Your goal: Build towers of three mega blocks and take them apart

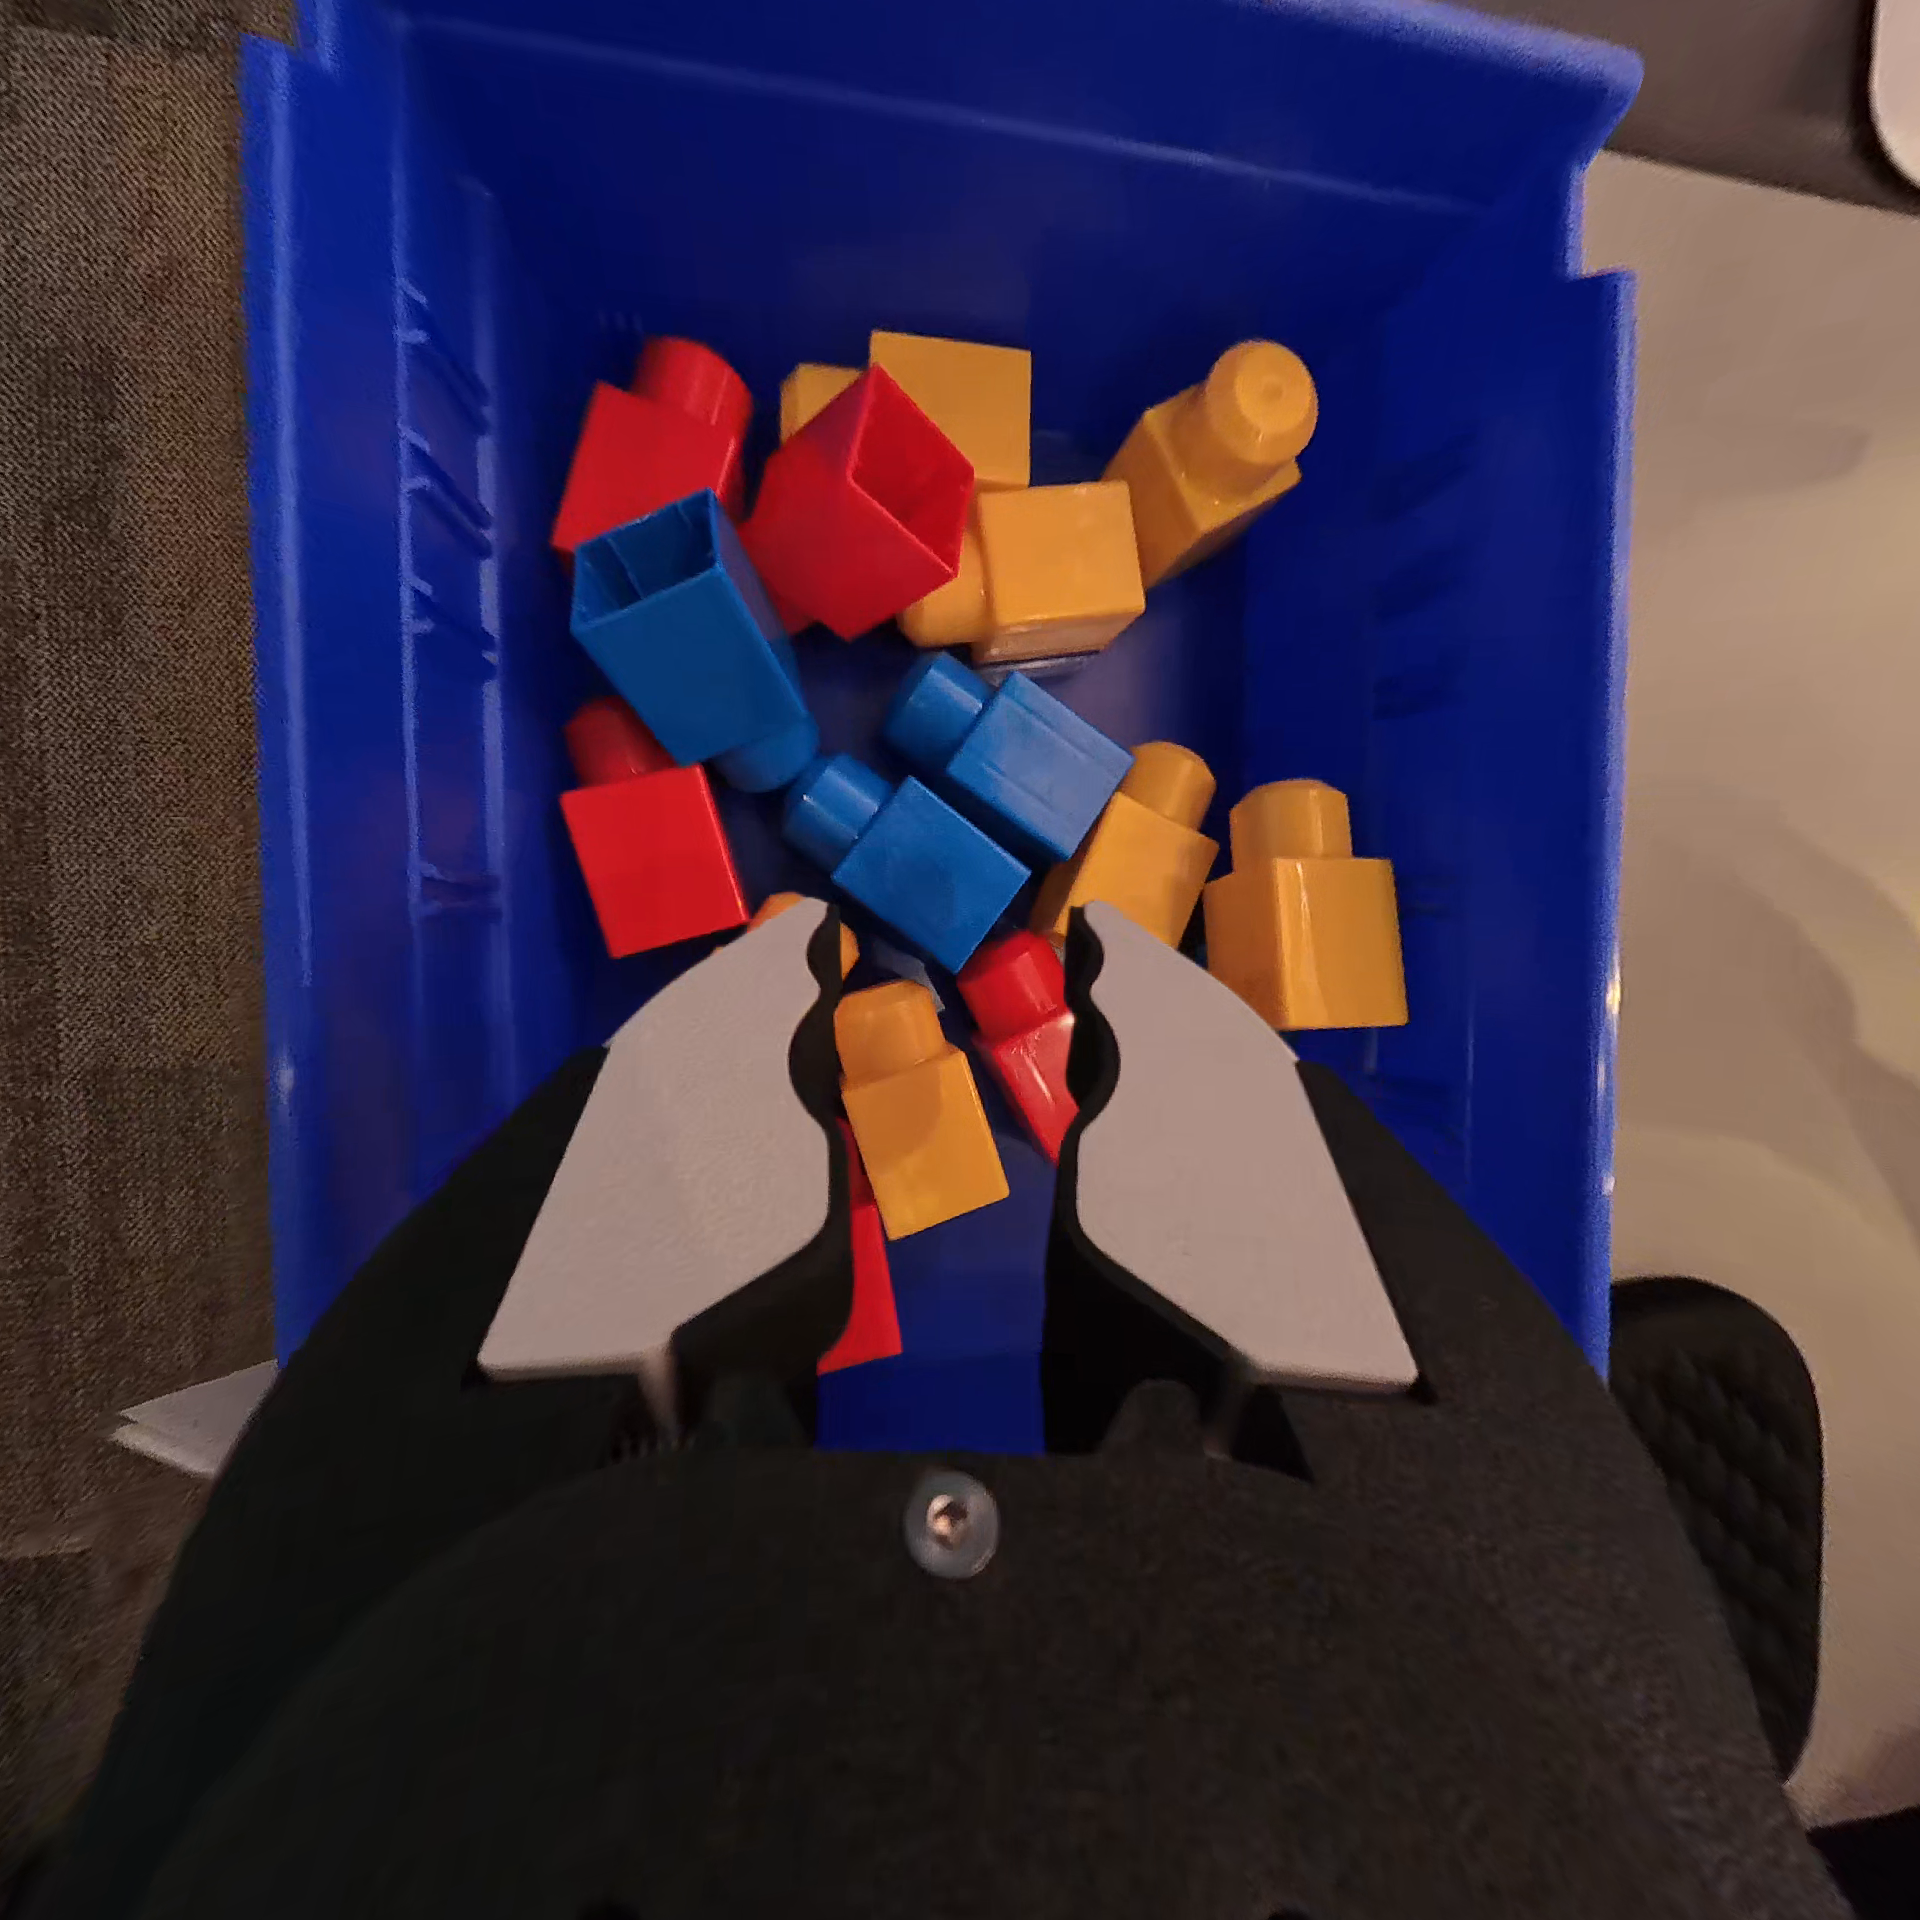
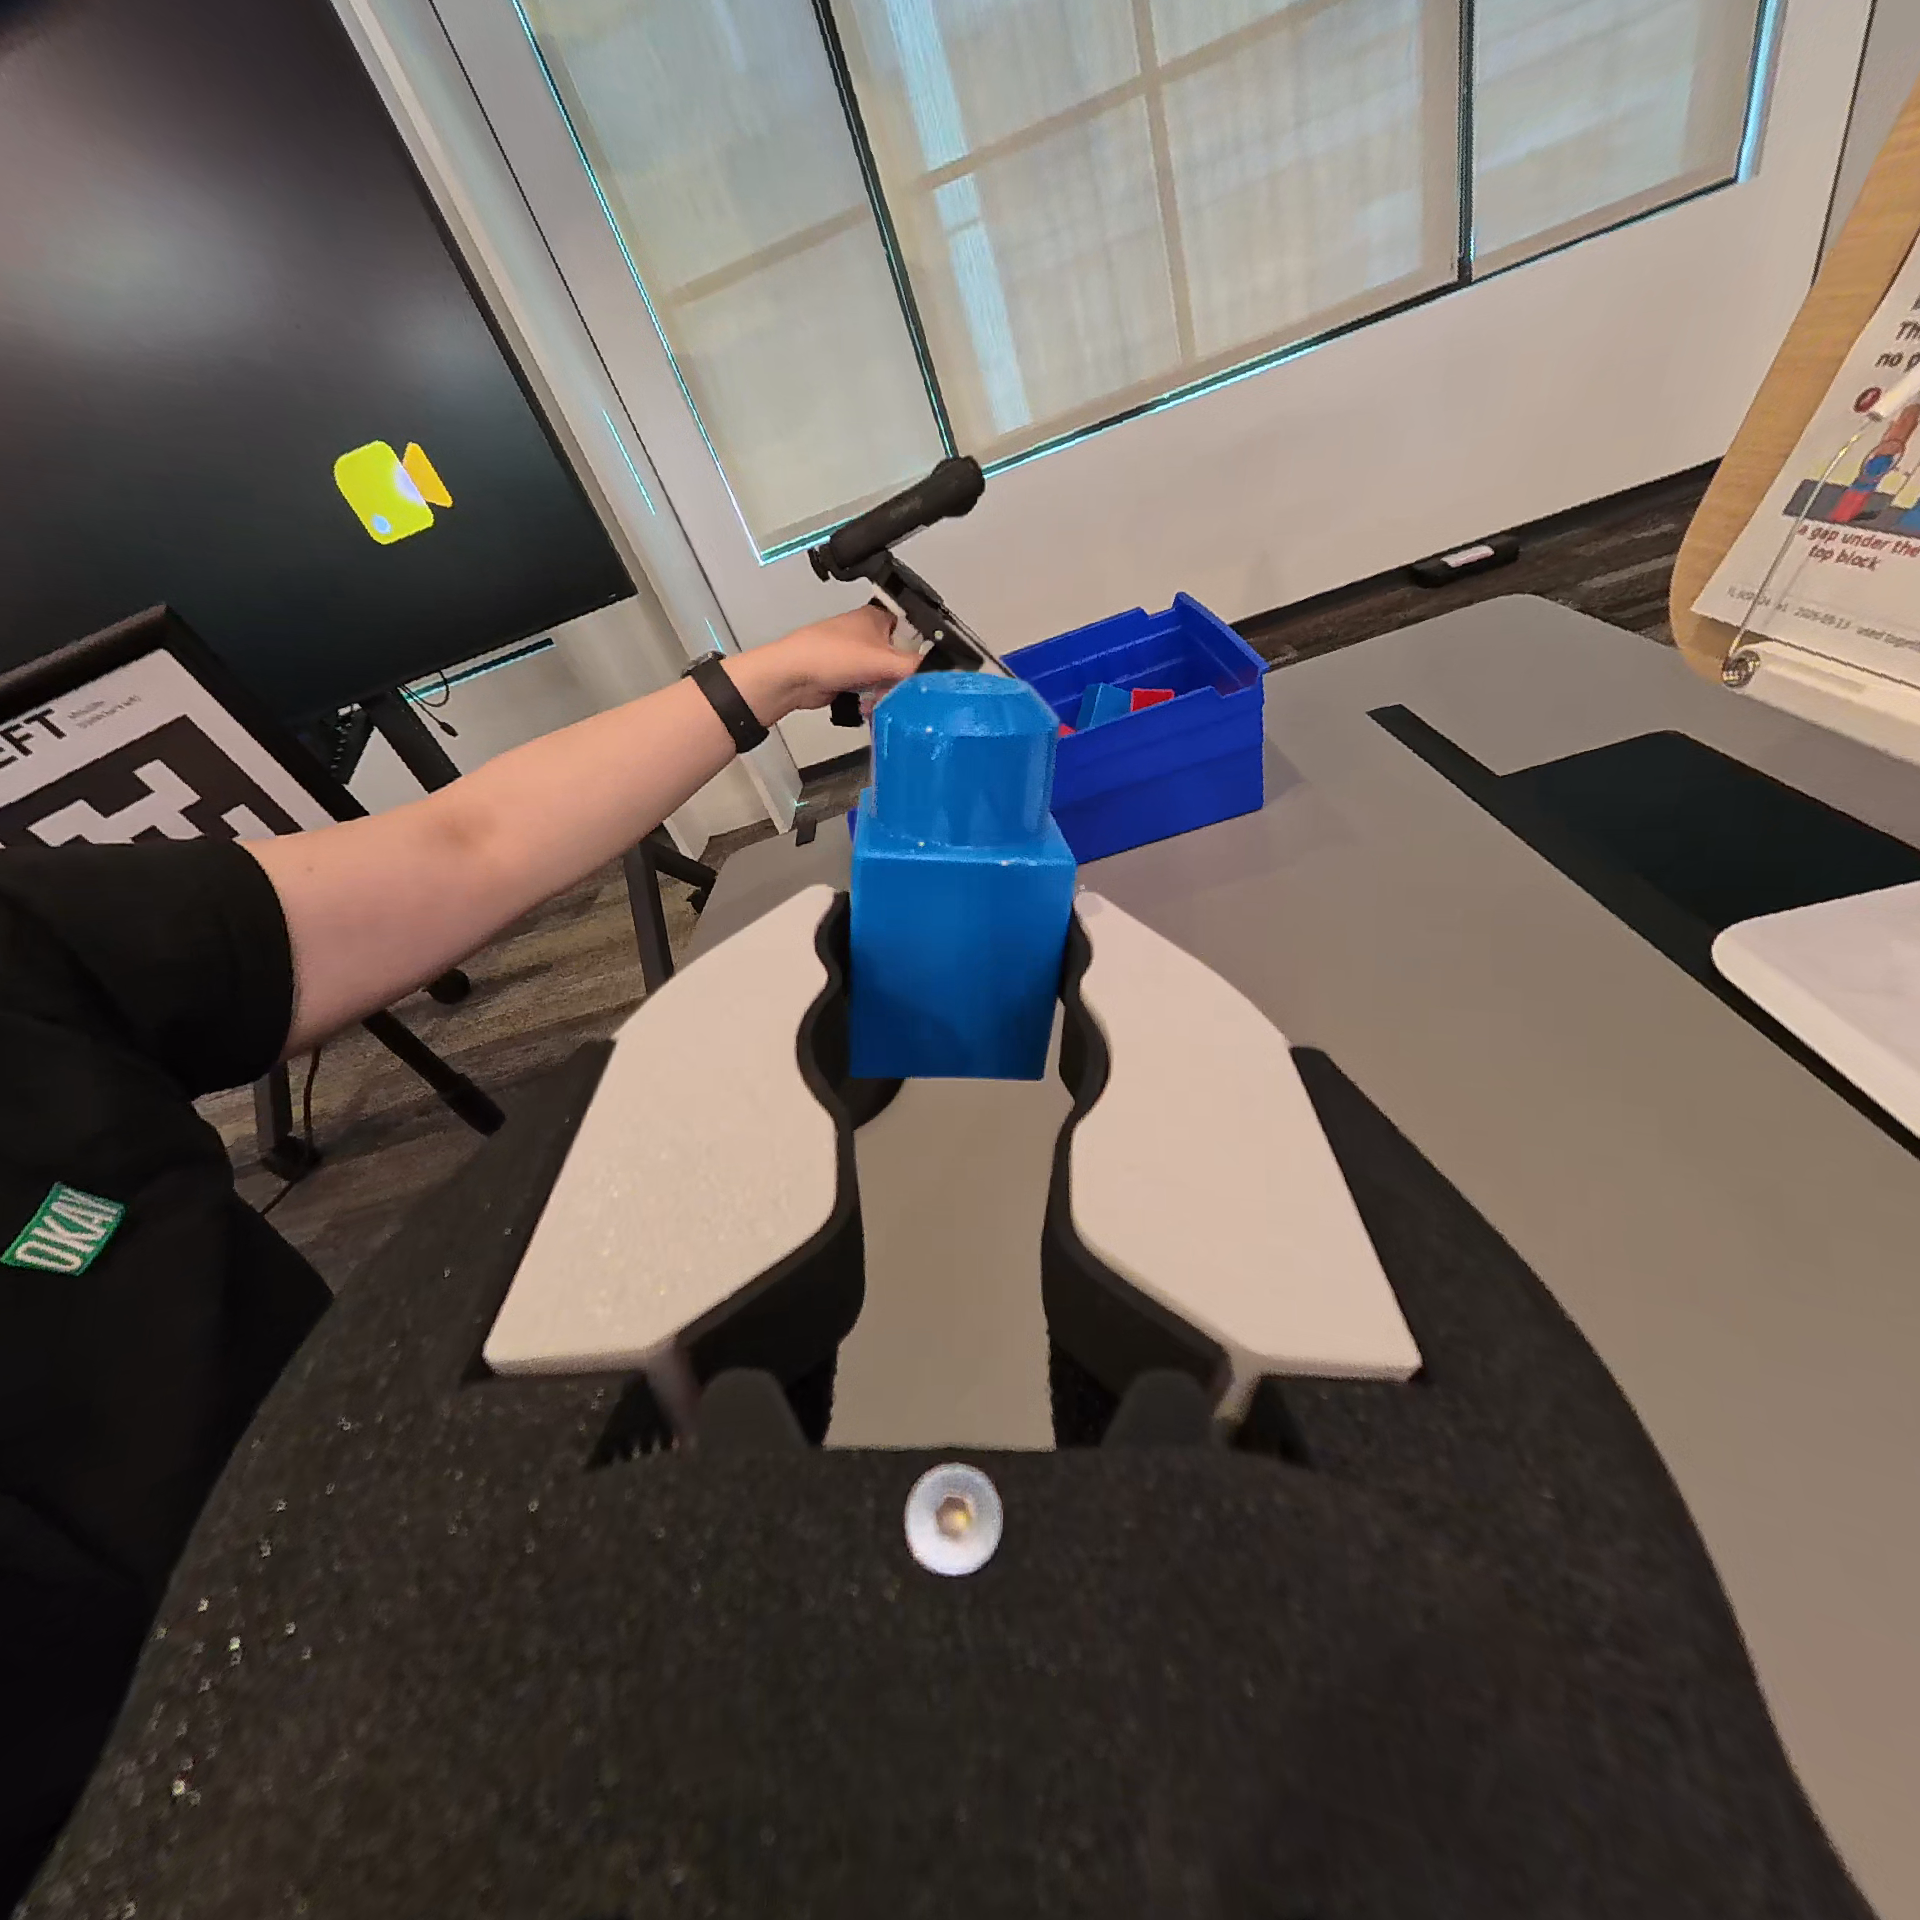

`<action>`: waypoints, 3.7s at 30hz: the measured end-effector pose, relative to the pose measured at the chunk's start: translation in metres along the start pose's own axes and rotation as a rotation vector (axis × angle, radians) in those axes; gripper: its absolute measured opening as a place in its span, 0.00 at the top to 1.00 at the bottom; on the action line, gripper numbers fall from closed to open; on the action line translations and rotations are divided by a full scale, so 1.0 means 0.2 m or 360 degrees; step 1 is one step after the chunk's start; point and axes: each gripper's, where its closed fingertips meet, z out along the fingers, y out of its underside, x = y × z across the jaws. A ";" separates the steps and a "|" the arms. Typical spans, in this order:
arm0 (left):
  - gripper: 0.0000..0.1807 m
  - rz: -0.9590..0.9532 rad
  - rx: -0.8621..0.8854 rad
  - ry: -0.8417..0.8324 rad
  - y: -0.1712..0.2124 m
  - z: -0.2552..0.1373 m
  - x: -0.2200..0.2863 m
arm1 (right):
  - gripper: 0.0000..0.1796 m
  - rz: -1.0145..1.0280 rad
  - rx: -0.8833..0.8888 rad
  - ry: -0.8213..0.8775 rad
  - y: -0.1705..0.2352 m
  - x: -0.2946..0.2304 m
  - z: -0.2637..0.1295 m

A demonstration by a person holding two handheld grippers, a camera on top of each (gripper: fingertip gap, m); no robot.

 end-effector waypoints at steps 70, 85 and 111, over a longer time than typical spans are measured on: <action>0.80 0.0424 0.1349 0.2447 -0.34 -0.85 2.27 | 0.80 -0.0223 0.0262 -0.0154 -0.16 -0.23 0.24; 0.80 0.0552 0.1291 0.2452 -0.25 -0.76 2.38 | 0.80 -0.0144 0.0313 -0.0127 -0.16 -0.19 0.24; 0.80 0.0539 0.1319 0.2567 -0.22 -0.80 2.39 | 0.80 -0.0154 0.0497 -0.0212 -0.21 -0.22 0.23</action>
